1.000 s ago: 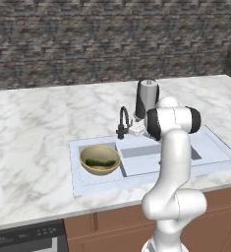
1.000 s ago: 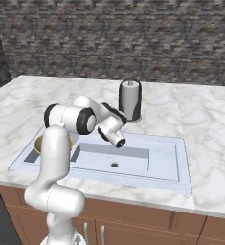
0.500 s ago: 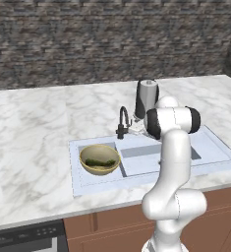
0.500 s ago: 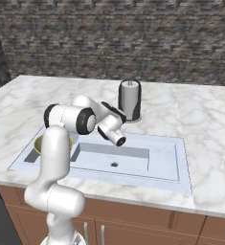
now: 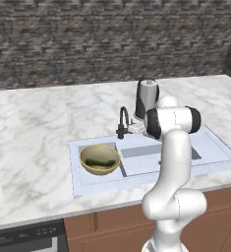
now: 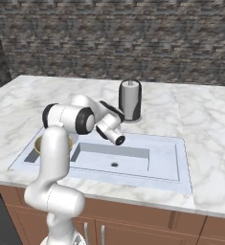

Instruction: Pick the squash from the cabinet and place it in the bowl. Then pick the bowl and place it in the sink. Then turn on the sink facuet.

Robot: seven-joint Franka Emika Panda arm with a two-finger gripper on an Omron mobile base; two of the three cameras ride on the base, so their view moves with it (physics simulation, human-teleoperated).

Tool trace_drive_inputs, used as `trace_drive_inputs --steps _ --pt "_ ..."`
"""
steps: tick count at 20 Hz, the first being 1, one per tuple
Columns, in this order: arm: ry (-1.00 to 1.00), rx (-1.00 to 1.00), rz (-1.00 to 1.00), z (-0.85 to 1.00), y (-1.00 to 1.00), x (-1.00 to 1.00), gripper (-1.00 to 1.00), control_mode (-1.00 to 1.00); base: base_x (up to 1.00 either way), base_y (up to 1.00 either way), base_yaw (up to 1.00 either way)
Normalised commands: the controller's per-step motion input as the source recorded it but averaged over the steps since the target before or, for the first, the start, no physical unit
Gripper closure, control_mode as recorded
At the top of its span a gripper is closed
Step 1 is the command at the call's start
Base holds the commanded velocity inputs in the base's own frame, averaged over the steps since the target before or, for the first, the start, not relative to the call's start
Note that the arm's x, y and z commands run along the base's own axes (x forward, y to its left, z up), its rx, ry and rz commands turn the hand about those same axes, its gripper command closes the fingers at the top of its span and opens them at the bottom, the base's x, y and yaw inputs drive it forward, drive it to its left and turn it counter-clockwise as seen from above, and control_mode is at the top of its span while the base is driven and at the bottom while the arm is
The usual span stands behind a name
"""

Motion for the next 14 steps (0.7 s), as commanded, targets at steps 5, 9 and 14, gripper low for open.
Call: trace_drive_inputs --steps 5,9,14 --pt "0.23 0.19 -0.09 0.21 -0.59 0.0 1.0 -1.0 0.0 0.0 0.0" --pt "0.24 0.25 -0.09 0.19 -0.86 0.0 1.0 -1.0 0.0 0.0 0.0" --pt "0.26 0.27 -0.07 0.14 -0.93 0.0 1.0 -1.0 0.0 0.0 0.0"
